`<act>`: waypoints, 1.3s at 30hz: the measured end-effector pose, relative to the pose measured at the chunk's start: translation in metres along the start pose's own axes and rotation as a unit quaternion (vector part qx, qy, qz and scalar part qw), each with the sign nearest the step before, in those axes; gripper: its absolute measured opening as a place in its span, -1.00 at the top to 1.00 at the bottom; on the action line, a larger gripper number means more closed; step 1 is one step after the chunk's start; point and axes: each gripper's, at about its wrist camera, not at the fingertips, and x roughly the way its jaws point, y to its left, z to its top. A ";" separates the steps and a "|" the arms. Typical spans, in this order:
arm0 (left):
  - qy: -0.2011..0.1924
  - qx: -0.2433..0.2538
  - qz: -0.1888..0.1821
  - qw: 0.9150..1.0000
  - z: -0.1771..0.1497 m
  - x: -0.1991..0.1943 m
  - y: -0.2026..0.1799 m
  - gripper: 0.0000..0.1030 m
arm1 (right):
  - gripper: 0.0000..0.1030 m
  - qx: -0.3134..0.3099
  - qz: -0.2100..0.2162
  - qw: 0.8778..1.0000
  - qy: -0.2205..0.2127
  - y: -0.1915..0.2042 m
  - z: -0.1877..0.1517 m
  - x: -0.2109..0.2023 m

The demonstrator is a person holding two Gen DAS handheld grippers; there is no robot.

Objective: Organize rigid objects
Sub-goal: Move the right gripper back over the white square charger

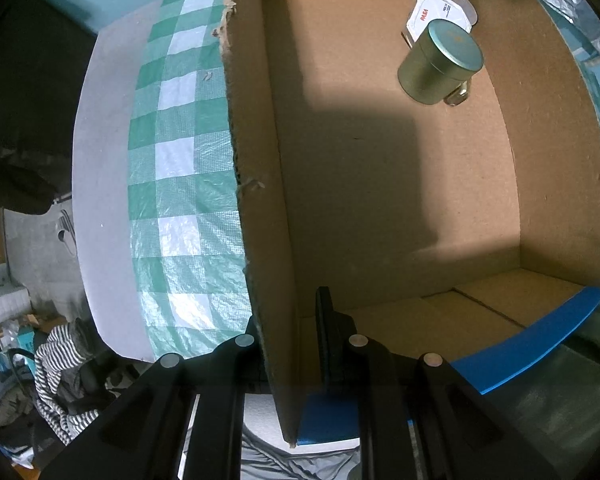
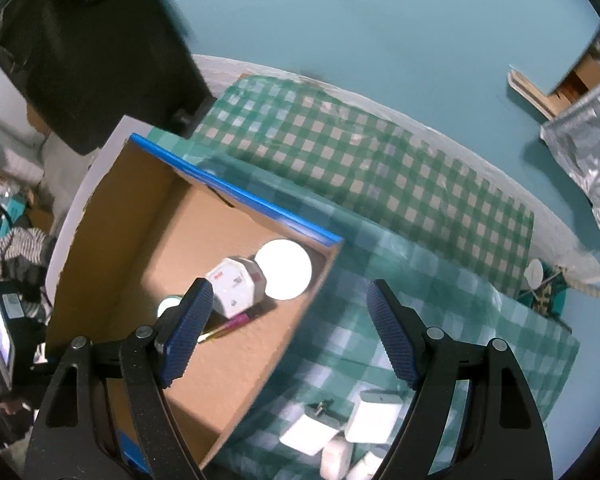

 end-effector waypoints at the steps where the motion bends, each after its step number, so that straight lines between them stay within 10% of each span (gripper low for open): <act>1: 0.000 0.001 0.001 1.000 0.000 0.000 -0.001 0.72 | -0.54 0.005 0.000 1.000 0.001 -0.004 -0.003 -0.001; 39: 0.007 0.012 0.009 1.000 0.008 -0.006 -0.011 0.71 | -0.54 0.135 -0.013 0.985 0.107 -0.105 -0.141 0.068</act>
